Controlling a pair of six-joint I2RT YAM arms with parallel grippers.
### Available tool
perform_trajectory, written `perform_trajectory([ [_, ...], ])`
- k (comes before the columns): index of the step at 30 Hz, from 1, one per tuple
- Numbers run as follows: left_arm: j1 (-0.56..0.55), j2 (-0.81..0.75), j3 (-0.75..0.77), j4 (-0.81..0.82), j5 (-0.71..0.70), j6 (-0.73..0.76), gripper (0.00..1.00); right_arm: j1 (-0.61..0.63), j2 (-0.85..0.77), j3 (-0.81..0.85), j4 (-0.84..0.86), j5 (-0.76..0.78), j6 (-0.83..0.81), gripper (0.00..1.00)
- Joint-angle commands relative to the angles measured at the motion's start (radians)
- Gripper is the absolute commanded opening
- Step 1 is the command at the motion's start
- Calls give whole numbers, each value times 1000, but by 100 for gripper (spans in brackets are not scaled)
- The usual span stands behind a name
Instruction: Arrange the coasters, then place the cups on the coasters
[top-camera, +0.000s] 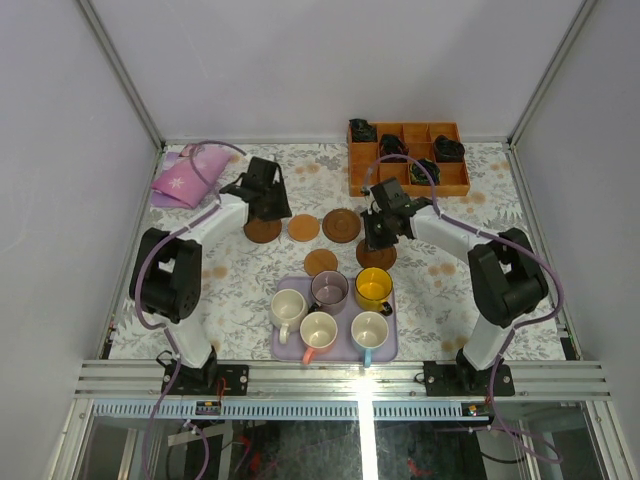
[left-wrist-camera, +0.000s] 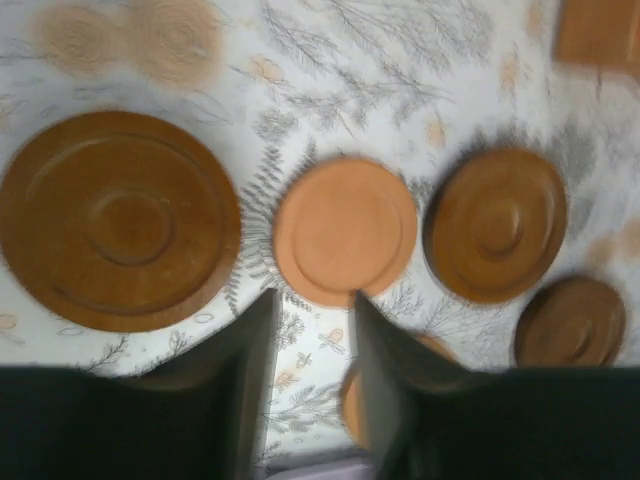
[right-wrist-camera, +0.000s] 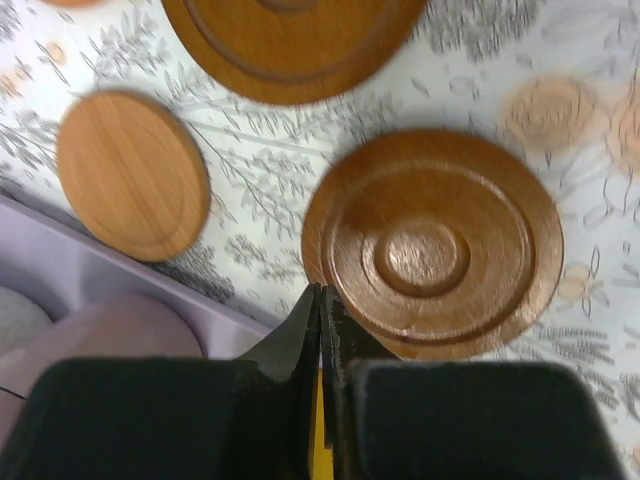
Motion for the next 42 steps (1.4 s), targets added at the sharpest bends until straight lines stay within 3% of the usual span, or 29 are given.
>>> perform_trajectory([
  [1,-77,-3,-73,72,159,79,2,-11,-89,-51,1,46,40,0],
  [6,-132,49,-65,89,274,121,0,-31,-93,-80,-13,70,62,0],
  [15,-186,141,13,12,320,169,0,-72,-69,-76,1,67,82,0],
  [35,-239,92,33,-224,199,192,0,-118,-54,-79,-11,62,97,0],
  [42,-255,168,49,-247,178,185,0,-135,-33,-74,-4,79,106,0],
])
